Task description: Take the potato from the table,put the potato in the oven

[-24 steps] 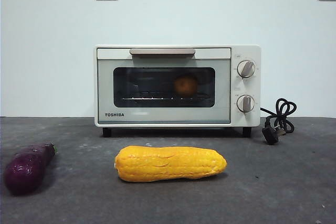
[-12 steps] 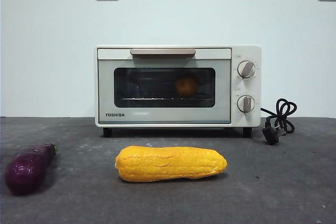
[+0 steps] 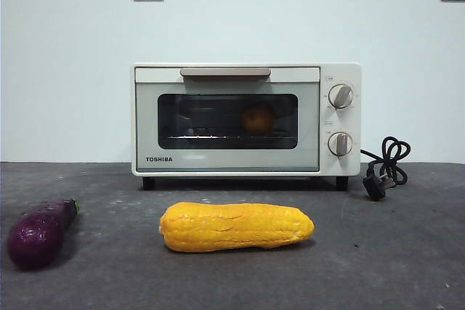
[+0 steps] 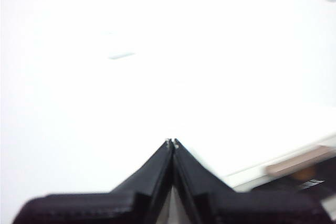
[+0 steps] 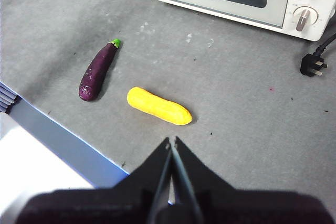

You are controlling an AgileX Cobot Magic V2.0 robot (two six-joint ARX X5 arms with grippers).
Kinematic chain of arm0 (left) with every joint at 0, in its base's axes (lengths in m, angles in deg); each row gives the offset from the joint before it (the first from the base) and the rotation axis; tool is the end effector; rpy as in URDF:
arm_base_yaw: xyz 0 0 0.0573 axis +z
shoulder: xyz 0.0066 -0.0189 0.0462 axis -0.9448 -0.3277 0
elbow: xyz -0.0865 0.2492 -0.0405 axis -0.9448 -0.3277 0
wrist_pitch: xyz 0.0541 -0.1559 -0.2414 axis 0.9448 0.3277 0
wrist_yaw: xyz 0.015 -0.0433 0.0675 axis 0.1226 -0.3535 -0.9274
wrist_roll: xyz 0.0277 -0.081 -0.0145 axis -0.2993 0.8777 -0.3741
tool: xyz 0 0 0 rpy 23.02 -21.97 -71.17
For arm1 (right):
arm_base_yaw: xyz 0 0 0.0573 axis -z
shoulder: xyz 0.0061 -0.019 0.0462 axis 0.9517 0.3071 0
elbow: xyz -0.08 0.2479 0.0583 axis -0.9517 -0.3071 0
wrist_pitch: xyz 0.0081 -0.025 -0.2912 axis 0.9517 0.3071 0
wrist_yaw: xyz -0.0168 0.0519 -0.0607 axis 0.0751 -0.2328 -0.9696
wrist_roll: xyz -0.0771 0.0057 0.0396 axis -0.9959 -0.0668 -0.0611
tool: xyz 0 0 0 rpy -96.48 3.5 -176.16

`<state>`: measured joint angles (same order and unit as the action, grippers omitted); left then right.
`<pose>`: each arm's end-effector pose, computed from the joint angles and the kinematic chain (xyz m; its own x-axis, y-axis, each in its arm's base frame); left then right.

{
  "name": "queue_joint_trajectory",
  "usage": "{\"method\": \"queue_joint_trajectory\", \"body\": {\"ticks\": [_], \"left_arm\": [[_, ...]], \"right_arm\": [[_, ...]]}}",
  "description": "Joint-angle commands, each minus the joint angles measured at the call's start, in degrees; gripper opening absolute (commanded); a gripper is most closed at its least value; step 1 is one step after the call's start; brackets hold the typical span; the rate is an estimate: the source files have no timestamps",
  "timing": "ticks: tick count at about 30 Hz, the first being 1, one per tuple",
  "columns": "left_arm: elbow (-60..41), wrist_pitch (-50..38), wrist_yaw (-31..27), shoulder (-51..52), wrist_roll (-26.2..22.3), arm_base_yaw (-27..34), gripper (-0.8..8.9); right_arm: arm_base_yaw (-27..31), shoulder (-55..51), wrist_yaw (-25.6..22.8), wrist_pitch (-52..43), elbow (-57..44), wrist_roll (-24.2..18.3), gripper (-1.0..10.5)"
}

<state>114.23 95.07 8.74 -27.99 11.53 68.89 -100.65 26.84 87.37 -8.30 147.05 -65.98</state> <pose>0.1564 -0.0170 0.3724 0.9558 -0.1899 0.2245 0.1382 0.9640 0.2271 0.1366 0.0915 0.3574 0.5858 0.5519 -0.5935 -0.5740 0.7995 0.1770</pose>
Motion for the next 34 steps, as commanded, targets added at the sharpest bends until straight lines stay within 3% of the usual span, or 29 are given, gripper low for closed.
{"method": "queue_joint_trajectory", "body": {"ticks": [1,14,25,29,34], "left_arm": [[-11.0,-4.0,-2.0,5.0,-0.7,0.4,-0.04],[-34.4,-3.8,-5.6,19.1,-0.7,0.6,-0.04],[-37.8,4.9,-5.8,19.1,1.1,0.6,-0.04],[-37.8,4.7,-5.7,19.1,7.0,0.6,-0.04],[-37.8,4.7,-6.0,19.0,7.1,0.6,-0.04]], "right_arm": [[-0.1,-0.1,-0.2,-0.3,0.0,-0.3,0.0],[-0.1,-0.1,-0.2,-0.3,0.0,-0.3,0.0],[-0.1,-0.1,-0.2,-0.3,0.0,-0.3,0.0],[-0.1,-0.1,-0.2,-0.3,0.0,-0.3,0.0],[-0.1,-0.1,-0.2,-0.3,0.0,-0.3,0.0]]}}
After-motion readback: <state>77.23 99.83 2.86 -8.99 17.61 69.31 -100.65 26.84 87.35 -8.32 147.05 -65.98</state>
